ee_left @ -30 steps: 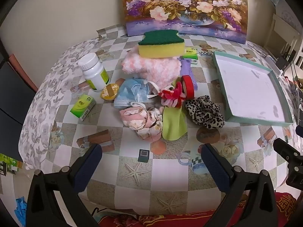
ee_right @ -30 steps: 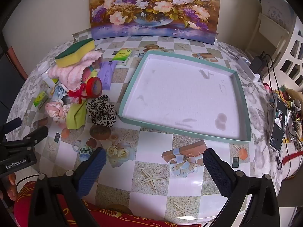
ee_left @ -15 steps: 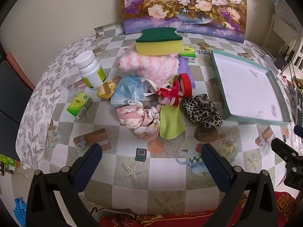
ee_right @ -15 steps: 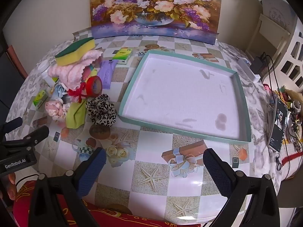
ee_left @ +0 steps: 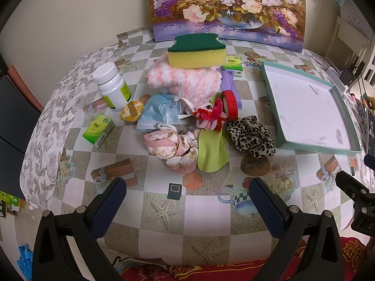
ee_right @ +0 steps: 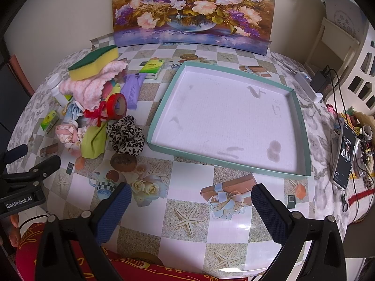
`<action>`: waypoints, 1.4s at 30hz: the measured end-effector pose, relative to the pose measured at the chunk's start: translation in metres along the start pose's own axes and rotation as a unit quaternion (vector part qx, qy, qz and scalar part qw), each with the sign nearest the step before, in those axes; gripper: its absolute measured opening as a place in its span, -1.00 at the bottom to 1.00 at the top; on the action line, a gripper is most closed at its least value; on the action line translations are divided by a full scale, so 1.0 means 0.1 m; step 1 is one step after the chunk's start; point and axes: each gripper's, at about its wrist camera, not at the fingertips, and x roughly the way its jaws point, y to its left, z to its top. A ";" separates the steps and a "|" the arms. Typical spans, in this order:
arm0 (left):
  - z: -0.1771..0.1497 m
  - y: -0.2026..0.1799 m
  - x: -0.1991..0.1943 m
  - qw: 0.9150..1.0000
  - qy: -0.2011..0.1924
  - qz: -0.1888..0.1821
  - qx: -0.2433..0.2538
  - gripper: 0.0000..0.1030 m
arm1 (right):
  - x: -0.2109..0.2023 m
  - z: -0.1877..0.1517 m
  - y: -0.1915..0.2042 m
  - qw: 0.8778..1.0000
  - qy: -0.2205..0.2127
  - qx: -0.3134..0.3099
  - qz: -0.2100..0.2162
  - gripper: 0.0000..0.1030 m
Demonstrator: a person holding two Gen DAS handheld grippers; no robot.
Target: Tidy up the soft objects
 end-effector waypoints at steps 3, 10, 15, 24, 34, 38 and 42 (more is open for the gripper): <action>0.00 0.00 0.00 1.000 0.000 0.000 0.000 1.00 | 0.00 0.00 0.00 1.000 0.000 0.000 0.000 1.00; 0.00 0.00 0.00 1.000 0.001 0.000 0.000 1.00 | 0.01 0.00 0.00 1.000 0.001 0.000 0.000 1.00; -0.04 -0.01 0.04 1.000 0.002 0.000 0.000 1.00 | 0.01 0.01 0.01 1.000 0.001 0.000 -0.001 1.00; -0.04 -0.01 0.04 1.000 0.003 -0.001 0.000 1.00 | -0.01 0.04 -0.02 1.000 0.001 0.000 0.000 1.00; -0.03 0.01 0.07 1.000 0.014 -0.005 -0.002 1.00 | 0.01 0.00 0.02 1.000 0.001 0.000 0.000 1.00; -0.03 0.00 0.07 1.000 0.015 -0.004 -0.001 1.00 | 0.02 0.01 0.02 1.000 0.001 0.001 0.001 1.00; -0.03 0.00 0.07 1.000 0.015 -0.004 -0.001 1.00 | 0.02 0.01 0.02 1.000 0.001 0.000 0.000 1.00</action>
